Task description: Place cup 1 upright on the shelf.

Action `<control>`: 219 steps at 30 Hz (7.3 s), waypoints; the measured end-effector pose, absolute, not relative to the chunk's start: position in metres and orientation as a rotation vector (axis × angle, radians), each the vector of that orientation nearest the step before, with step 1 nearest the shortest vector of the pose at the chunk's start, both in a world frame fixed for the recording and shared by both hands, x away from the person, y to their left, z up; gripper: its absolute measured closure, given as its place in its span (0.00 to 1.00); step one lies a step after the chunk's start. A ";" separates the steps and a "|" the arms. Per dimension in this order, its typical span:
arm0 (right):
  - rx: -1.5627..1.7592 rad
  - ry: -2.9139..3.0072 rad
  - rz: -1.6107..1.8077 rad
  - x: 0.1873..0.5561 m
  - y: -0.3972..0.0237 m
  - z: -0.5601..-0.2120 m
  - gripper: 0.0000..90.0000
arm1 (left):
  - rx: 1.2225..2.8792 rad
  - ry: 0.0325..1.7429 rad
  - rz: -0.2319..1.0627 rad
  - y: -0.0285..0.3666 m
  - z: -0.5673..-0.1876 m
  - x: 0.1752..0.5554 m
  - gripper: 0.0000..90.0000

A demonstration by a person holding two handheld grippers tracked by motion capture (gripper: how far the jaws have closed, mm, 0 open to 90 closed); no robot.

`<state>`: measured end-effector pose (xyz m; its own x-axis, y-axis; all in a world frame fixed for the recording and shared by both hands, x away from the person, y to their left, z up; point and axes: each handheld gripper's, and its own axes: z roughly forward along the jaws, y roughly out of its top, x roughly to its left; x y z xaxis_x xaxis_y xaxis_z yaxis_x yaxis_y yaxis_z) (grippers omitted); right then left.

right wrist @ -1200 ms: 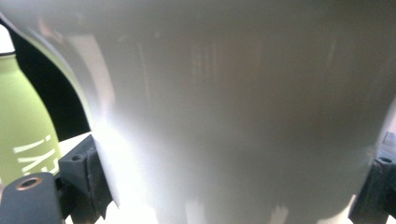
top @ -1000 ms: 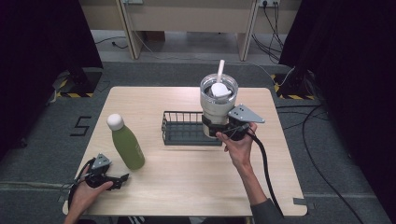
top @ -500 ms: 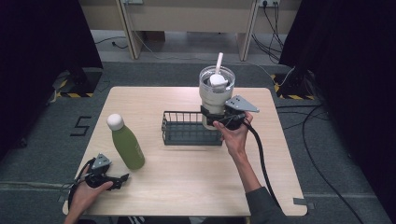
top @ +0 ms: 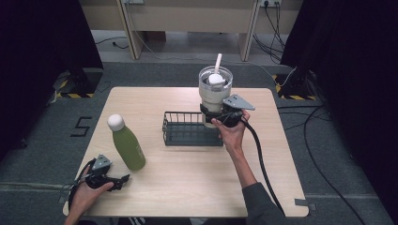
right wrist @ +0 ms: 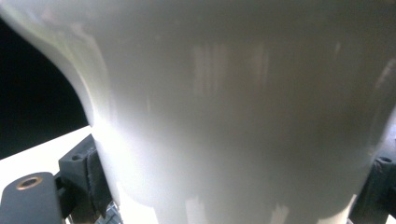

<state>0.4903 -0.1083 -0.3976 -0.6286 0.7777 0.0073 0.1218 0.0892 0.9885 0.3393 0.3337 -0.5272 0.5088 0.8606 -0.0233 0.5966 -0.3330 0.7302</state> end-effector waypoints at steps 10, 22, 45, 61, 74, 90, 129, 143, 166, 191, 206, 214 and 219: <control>0.898 1.835 1.592 0.496 -0.101 -0.409 0.12 | 2.057 1.187 0.487 0.334 -0.527 0.339 0.00; 0.927 1.834 1.594 0.497 -0.106 -0.425 0.12 | 2.061 1.184 0.489 0.334 -0.527 0.339 0.00; 0.928 1.849 1.585 0.498 -0.103 -0.451 0.12 | 2.061 1.184 0.489 0.334 -0.527 0.339 0.00; 0.885 1.860 1.551 0.494 -0.101 -0.461 0.11 | 2.062 1.183 0.491 0.334 -0.527 0.339 0.01; 0.913 1.907 1.508 0.490 -0.105 -0.455 0.10 | 2.062 1.183 0.492 0.334 -0.527 0.339 0.01; 0.907 1.935 1.462 0.482 -0.111 -0.447 0.10 | 2.062 1.183 0.490 0.334 -0.527 0.339 0.01; 0.895 1.917 1.493 0.424 -0.146 -0.444 0.16 | 2.062 1.184 0.491 0.334 -0.527 0.339 0.01; 0.868 1.944 1.517 0.396 -0.153 -0.444 0.16 | 2.061 1.184 0.491 0.334 -0.527 0.339 0.01; 0.891 2.070 1.461 0.360 -0.156 -0.469 0.17 | 2.061 1.182 0.488 0.334 -0.527 0.339 0.01; 0.968 2.158 1.378 0.339 -0.171 -0.492 0.17 | 2.061 1.182 0.488 0.334 -0.527 0.339 0.01; 1.008 2.199 1.300 0.329 -0.181 -0.500 0.17 | 2.062 1.182 0.489 0.334 -0.527 0.339 0.01; 1.025 2.210 1.289 0.323 -0.186 -0.502 0.17 | 2.061 1.182 0.489 0.334 -0.527 0.339 0.01; 1.037 2.229 1.268 0.318 -0.187 -0.504 0.17 | 2.061 1.182 0.489 0.334 -0.527 0.339 0.01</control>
<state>0.3184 -0.1871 -0.5043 -0.6590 0.7513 0.0364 0.4150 0.3228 0.8506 0.3391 0.3339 -0.5270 0.5124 0.8585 -0.0194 0.5942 -0.3382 0.7297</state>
